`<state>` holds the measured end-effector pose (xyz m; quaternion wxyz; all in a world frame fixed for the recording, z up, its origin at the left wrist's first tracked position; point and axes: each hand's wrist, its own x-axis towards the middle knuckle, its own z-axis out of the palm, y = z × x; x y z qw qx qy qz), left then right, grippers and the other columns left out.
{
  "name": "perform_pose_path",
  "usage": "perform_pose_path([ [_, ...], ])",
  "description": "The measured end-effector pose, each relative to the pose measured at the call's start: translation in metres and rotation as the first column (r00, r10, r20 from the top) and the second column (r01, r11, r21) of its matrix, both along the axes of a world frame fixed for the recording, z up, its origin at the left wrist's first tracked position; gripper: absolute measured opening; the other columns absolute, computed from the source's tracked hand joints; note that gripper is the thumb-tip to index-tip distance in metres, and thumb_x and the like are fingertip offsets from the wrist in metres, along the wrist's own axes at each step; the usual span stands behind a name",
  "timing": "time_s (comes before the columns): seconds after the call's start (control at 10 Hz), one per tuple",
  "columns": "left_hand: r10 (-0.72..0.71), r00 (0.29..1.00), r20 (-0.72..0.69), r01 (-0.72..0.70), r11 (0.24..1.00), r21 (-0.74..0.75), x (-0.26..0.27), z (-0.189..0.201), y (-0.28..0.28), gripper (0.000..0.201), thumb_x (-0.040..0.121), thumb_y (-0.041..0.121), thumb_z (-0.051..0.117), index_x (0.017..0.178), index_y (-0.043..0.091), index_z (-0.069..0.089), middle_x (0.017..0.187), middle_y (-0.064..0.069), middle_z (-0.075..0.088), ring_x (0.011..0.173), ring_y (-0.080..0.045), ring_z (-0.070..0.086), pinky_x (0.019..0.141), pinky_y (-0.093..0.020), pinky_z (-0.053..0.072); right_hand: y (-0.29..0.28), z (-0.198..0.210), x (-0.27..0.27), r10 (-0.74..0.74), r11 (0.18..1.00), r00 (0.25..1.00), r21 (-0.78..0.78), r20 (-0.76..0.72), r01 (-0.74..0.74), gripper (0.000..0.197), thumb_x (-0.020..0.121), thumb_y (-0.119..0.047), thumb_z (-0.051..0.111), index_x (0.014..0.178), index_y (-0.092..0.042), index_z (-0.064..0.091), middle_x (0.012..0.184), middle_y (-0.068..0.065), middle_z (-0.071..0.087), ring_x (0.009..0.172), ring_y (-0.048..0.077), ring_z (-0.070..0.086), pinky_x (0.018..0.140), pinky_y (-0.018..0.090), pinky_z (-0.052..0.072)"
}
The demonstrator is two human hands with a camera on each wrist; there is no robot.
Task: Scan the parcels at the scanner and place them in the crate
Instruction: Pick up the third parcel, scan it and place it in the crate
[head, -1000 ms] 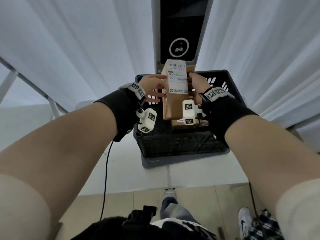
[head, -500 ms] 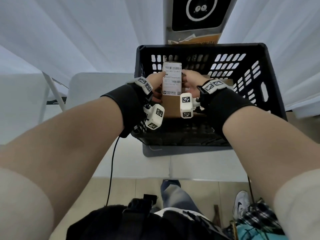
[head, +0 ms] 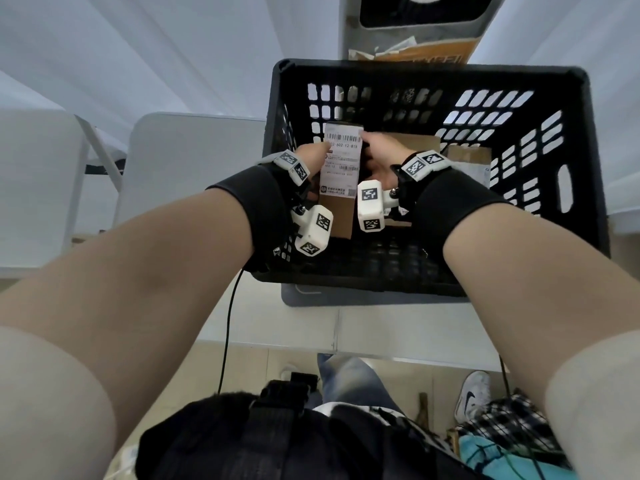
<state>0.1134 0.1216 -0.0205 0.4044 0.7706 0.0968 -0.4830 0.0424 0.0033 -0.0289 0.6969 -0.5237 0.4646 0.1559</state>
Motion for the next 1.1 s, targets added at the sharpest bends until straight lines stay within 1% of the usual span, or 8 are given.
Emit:
perform_pose_path([
  [0.2, -0.013, 0.998, 0.062, 0.012, 1.0, 0.009, 0.004, 0.004, -0.001, 0.045, 0.102, 0.038, 0.045, 0.133, 0.008, 0.057, 0.122, -0.01, 0.064, 0.113, -0.03, 0.062, 0.102, -0.047, 0.05, -0.009, -0.014, 0.012, 0.074, 0.995, 0.996, -0.064, -0.047, -0.077, 0.05, 0.09, -0.051, 0.051, 0.125, -0.016, 0.062, 0.126, 0.009, 0.066, 0.117, 0.034, 0.062, 0.098, 0.062, 0.048],
  [0.4, 0.016, 0.998, -0.062, -0.018, 1.0, -0.024, 0.004, 0.002, 0.001, 0.035, 0.101, 0.045, 0.046, 0.099, 0.015, 0.065, 0.094, -0.006, 0.07, 0.084, -0.025, 0.068, 0.065, -0.036, 0.053, -0.005, -0.005, 0.01, 0.039, 0.998, 0.999, -0.04, -0.016, -0.04, 0.041, 0.1, -0.038, 0.044, 0.13, -0.012, 0.054, 0.142, 0.006, 0.053, 0.138, 0.026, 0.043, 0.106, 0.06, 0.041],
  [0.5, 0.015, 1.0, 0.011, -0.015, 1.0, -0.01, 0.0, 0.007, -0.008, 0.039, 0.1, 0.043, 0.048, 0.119, 0.012, 0.065, 0.112, -0.007, 0.071, 0.091, -0.027, 0.067, 0.063, -0.033, 0.051, -0.009, -0.013, 0.011, 0.04, 0.999, 0.999, -0.027, -0.008, -0.04, 0.034, 0.098, -0.037, 0.044, 0.119, -0.015, 0.061, 0.136, 0.005, 0.059, 0.134, 0.025, 0.048, 0.101, 0.06, 0.046],
  [0.6, 0.031, 0.996, 0.086, -0.028, 0.999, -0.036, 0.0, 0.009, -0.016, 0.032, 0.104, 0.036, 0.046, 0.121, 0.012, 0.059, 0.092, 0.0, 0.063, 0.085, -0.021, 0.061, 0.057, -0.03, 0.043, -0.014, -0.01, 0.009, 0.019, 0.999, 1.0, -0.026, -0.023, -0.02, 0.025, 0.092, -0.042, 0.053, 0.096, -0.019, 0.062, 0.116, 0.005, 0.066, 0.112, 0.034, 0.063, 0.096, 0.056, 0.052],
  [0.7, 0.025, 0.997, 0.075, -0.022, 0.999, -0.037, 0.0, 0.01, -0.018, 0.029, 0.103, 0.037, 0.046, 0.113, 0.012, 0.056, 0.095, -0.002, 0.063, 0.089, -0.025, 0.062, 0.06, -0.031, 0.045, -0.011, -0.003, 0.007, 0.002, 1.0, 1.0, -0.029, -0.02, -0.002, 0.023, 0.096, -0.038, 0.051, 0.102, -0.017, 0.06, 0.093, 0.0, 0.063, 0.088, 0.031, 0.066, 0.096, 0.052, 0.053],
  [0.8, 0.033, 0.996, 0.078, -0.031, 0.999, -0.032, 0.0, 0.006, -0.017, 0.034, 0.103, 0.036, 0.046, 0.12, 0.009, 0.059, 0.114, -0.008, 0.065, 0.1, -0.029, 0.063, 0.069, -0.034, 0.047, -0.006, -0.001, 0.004, -0.001, 1.0, 1.0, -0.026, -0.031, 0.0, 0.025, 0.098, -0.037, 0.048, 0.111, -0.017, 0.055, 0.095, 0.0, 0.06, 0.098, 0.035, 0.065, 0.1, 0.054, 0.05],
  [1.0, 0.039, 0.996, 0.081, -0.035, 0.998, -0.047, -0.008, 0.014, -0.009, 0.044, 0.103, 0.034, 0.047, 0.137, 0.006, 0.053, 0.091, -0.003, 0.058, 0.074, -0.019, 0.056, 0.056, -0.032, 0.042, 0.0, 0.001, -0.009, -0.098, 0.995, 0.994, 0.002, 0.042, 0.098, 0.031, 0.098, -0.031, 0.05, 0.125, -0.015, 0.054, 0.138, 0.002, 0.052, 0.08, 0.023, 0.059, 0.098, 0.055, 0.052],
  [1.1, 0.035, 0.994, 0.107, -0.029, 0.998, -0.058, -0.013, 0.016, -0.006, 0.046, 0.103, 0.036, 0.047, 0.14, 0.008, 0.052, 0.11, -0.007, 0.063, 0.094, -0.026, 0.063, 0.067, -0.035, 0.047, 0.004, 0.009, -0.019, -0.121, 0.991, 0.99, -0.044, 0.076, 0.124, 0.037, 0.099, -0.03, 0.049, 0.133, -0.014, 0.053, 0.145, 0.002, 0.049, 0.079, 0.018, 0.055, 0.099, 0.054, 0.051],
])
